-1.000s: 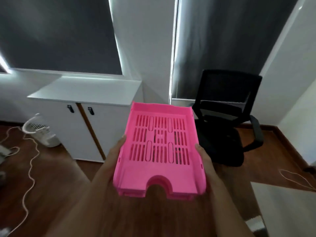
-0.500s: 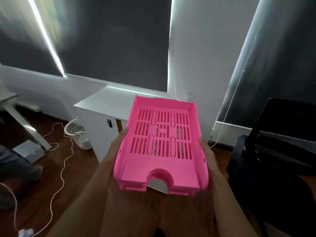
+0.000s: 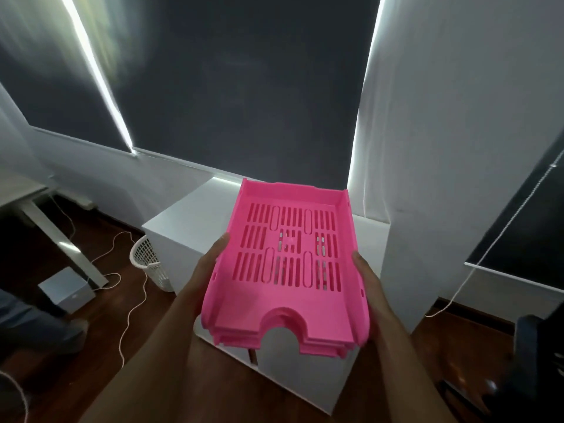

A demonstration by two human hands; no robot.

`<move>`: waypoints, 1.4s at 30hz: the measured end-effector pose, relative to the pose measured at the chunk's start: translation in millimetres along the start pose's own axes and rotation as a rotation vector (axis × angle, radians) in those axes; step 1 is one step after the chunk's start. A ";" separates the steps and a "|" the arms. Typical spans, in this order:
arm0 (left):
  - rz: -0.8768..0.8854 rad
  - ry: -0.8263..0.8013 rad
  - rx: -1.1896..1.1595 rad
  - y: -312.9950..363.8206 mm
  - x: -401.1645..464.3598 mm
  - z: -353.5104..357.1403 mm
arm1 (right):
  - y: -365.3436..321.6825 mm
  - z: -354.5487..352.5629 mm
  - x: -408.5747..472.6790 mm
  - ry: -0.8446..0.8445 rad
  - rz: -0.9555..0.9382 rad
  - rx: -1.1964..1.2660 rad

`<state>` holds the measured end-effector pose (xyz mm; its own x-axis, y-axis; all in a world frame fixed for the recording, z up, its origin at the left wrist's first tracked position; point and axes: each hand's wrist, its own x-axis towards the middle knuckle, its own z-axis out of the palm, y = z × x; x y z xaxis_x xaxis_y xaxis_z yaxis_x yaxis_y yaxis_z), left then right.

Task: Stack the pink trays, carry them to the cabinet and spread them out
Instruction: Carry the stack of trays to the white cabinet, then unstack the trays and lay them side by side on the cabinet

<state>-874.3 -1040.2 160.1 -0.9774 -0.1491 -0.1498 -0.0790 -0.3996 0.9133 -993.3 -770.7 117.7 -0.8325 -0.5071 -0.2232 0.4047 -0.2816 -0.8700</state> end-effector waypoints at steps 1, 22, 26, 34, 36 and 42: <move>-0.015 -0.019 0.001 -0.1 14.0 -10.4 | 1.4 3.1 11.8 0.006 0.015 0.013; -0.252 -0.324 -0.021 69.3 355.1 -217.7 | 29.1 108.7 278.1 0.400 -0.032 -0.029; -0.290 -0.305 0.140 72.6 370.7 -229.4 | 24.5 107.6 283.0 0.447 -0.038 -0.042; 0.056 -0.164 0.330 93.1 377.7 -205.7 | -1.5 124.8 279.7 0.570 -0.232 -0.304; 0.074 -0.166 0.353 100.0 375.8 -200.5 | -6.6 129.2 278.5 0.572 -0.233 -0.312; 0.150 -0.198 0.396 119.9 361.8 -146.0 | -32.9 102.4 247.5 0.593 -0.310 -0.296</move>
<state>-1208.7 -1274.2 160.0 -0.9993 0.0121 0.0346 0.0345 -0.0056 0.9994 -1173.9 -970.4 136.1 -0.9911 0.1103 -0.0747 0.0677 -0.0656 -0.9955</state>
